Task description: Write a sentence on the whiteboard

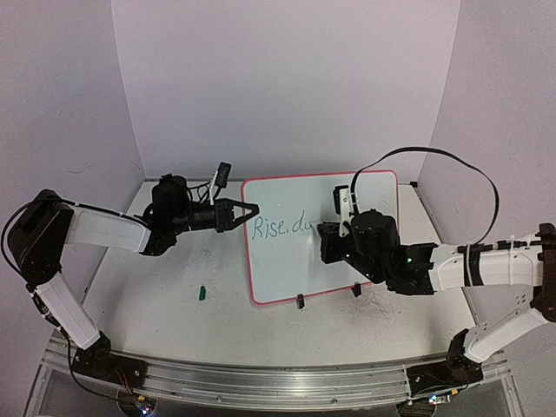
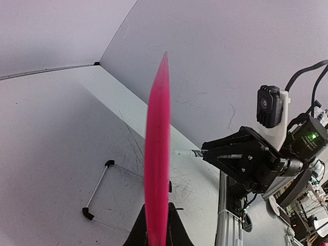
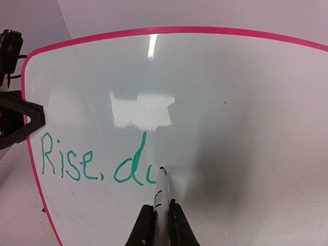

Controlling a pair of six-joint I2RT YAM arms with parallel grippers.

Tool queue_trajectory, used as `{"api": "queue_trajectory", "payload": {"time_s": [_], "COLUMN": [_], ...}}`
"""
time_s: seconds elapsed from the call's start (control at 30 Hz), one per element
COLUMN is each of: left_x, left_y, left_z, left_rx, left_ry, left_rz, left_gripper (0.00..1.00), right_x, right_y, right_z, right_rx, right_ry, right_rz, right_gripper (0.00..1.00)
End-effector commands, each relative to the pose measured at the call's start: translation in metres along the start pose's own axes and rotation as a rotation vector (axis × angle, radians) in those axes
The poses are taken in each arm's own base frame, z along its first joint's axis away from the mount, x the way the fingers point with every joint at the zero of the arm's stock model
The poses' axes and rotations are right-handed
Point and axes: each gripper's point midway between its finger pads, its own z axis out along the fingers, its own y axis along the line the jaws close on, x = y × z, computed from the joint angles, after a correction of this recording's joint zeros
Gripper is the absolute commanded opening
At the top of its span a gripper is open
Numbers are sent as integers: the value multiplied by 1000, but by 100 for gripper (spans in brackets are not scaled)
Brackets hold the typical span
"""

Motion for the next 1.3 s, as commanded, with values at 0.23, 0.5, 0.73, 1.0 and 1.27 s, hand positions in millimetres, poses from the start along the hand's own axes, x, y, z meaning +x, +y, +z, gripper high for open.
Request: {"api": "queue_trajectory", "payload": {"time_s": [0.23,0.5,0.73,1.0,1.27], "left_x": [-10,-9,-10,-12,-12], "left_y": [8,9,8,7,7], "left_z": [2,1,1,0,1], "left_rx": [-47,-51,-52,-50,-48], "left_ry": [-29,-29,-31,-35,-36], "left_rz": [41,41,44,44,45], "left_gripper": [0,0,0,0,0], "right_x": [-10,-20,-38,-33,-25], "right_y": [13,8,-3,-3,-5], "right_z": [5,-11,-13,-8,-7], "right_rx": [-44,-58,-55,-48,-39], "right_ry": [-17,-42,-73,-62,-43], "right_rz": [10,15,31,21,9], "right_gripper": [0,0,0,0,0]}}
